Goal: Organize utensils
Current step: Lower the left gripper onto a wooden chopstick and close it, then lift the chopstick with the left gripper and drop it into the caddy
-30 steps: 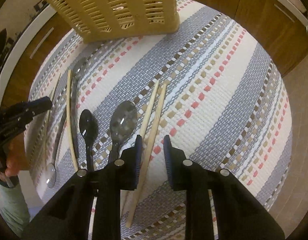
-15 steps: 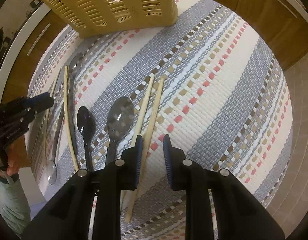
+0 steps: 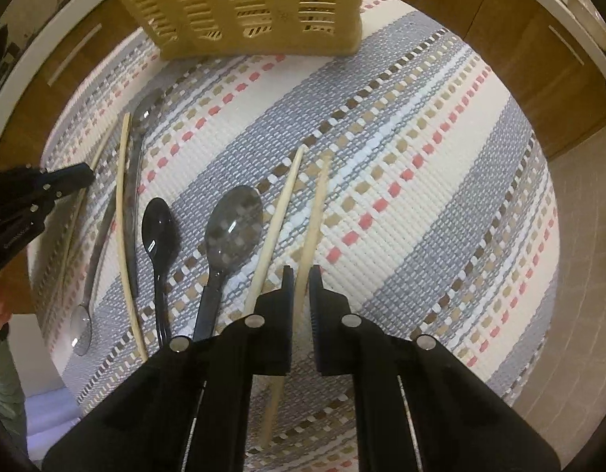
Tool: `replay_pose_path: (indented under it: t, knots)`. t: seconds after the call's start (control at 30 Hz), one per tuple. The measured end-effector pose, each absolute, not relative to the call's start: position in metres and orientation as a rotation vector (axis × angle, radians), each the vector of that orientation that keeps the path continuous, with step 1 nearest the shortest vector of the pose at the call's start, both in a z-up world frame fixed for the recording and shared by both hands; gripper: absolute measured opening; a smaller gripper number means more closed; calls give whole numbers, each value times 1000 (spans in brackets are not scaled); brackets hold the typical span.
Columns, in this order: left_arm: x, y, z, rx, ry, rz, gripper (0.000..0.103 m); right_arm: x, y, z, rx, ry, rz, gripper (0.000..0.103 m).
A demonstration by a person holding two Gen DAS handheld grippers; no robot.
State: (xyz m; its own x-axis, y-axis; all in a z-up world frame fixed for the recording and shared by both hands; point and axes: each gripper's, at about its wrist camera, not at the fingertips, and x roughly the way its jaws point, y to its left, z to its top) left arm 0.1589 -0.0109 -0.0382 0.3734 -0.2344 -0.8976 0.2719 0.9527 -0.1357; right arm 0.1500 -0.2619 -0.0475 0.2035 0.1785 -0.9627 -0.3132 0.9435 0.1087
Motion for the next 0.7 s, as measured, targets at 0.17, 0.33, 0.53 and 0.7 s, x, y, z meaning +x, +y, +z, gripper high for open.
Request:
replay_pose_path:
  t: [0.17,0.33,0.53,0.7]
  knots:
    - [145,-4,-18,-68,996,-367,3,135,-273,-32,-47,1228,418,5]
    - [130,-9,12,-85,841,-390,3,116,-277,-7,-40,1094,441,5]
    - [108,-10,55,-104,636,-414,3,113,-289,39,7,901,453,5]
    - [112,-8,101,-163,450,-422,3,113,-288,88,9,689,431,5]
